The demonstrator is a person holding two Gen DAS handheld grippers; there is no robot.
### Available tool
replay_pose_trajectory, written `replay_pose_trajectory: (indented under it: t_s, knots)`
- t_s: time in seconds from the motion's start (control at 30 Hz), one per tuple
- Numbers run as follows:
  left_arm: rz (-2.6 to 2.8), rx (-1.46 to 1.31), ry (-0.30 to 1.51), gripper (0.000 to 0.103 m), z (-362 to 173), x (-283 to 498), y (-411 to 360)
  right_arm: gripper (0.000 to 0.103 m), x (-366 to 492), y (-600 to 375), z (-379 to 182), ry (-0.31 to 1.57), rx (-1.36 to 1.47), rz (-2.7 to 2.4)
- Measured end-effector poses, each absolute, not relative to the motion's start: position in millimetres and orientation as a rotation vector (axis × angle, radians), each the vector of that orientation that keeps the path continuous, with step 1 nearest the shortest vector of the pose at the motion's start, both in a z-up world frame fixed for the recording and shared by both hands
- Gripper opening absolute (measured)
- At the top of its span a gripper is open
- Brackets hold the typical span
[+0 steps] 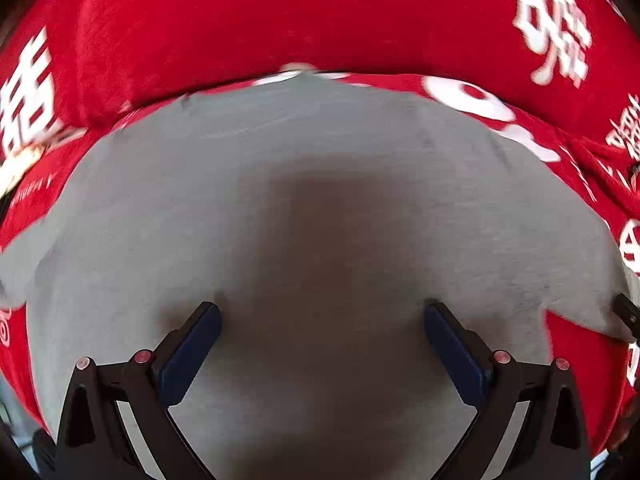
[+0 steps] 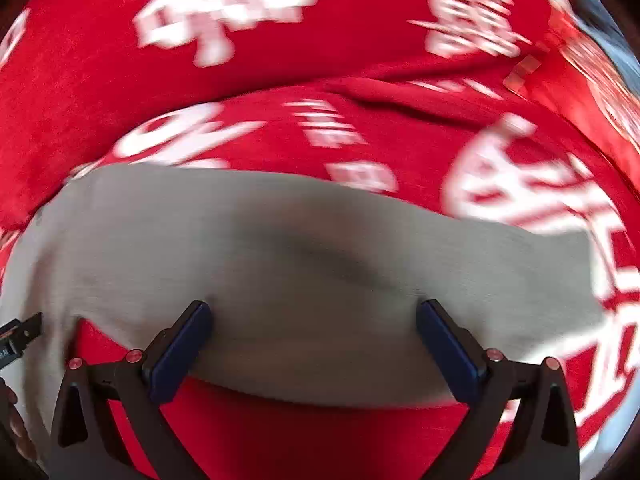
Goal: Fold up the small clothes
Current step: 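Move the right gripper to the sleeve cuff and close on it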
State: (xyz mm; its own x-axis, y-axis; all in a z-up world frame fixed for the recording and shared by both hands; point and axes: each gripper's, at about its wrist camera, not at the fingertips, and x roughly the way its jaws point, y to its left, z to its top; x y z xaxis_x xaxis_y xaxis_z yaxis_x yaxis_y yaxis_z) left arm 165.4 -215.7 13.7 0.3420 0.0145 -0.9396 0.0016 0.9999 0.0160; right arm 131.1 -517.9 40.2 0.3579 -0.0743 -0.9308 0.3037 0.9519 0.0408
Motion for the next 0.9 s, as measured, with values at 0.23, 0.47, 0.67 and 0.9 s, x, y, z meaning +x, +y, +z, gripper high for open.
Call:
replay_pose_trajectory:
  t_s: [0.23,0.47,0.67,0.9]
  knots:
    - [-0.110,0.077,1.186,0.102,24.5,182.4,-266.4,0.103,27.3,-611.9,60.7,0.999,0.637,-0.255]
    - [-0.089,0.044,1.226,0.102,12.3,197.1,-288.5,0.080,42.8,-623.0,32.4,0.934,0.796,-0.100]
    - [-0.092,0.024,1.241,0.102,11.8,211.9,-287.5,0.078,69.2,-639.4,6.5,0.933,0.852,-0.173]
    - [-0.063,0.045,1.237,0.102,6.6,231.8,-300.9,0.074,77.4,-653.2,6.2,0.902,0.843,-0.184]
